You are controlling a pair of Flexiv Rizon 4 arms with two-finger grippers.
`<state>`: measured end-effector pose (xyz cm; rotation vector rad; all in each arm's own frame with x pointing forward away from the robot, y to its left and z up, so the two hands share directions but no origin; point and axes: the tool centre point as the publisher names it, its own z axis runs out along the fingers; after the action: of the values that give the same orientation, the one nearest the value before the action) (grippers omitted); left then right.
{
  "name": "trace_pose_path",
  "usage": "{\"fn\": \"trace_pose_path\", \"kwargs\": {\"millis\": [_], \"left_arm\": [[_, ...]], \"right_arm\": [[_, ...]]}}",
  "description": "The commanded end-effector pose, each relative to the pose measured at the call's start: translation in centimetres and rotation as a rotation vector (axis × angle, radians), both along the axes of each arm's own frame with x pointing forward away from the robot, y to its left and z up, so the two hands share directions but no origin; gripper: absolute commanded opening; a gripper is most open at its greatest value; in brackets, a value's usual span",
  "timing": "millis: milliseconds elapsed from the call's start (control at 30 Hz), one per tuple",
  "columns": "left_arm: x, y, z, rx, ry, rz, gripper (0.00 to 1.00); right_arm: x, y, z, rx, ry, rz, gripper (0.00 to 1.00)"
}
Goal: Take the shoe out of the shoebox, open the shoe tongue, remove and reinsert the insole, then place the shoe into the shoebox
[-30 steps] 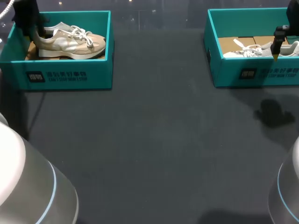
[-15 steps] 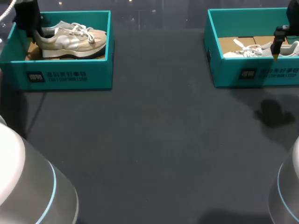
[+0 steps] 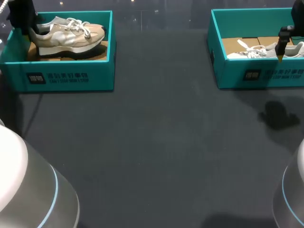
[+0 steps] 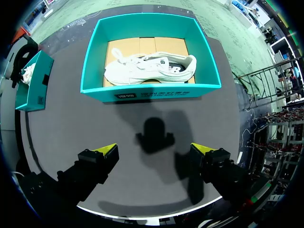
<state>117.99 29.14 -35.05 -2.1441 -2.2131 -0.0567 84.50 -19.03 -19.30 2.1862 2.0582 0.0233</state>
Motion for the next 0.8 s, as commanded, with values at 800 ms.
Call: {"fn": "trace_pose_path", "kwargs": {"millis": [800], "left_arm": [[0.3, -0.2, 12.5, 0.073, -0.044, -0.022, 0.00]], "right_arm": [[0.0, 0.0, 0.0, 0.000, 0.000, 0.000, 1.00]]}}
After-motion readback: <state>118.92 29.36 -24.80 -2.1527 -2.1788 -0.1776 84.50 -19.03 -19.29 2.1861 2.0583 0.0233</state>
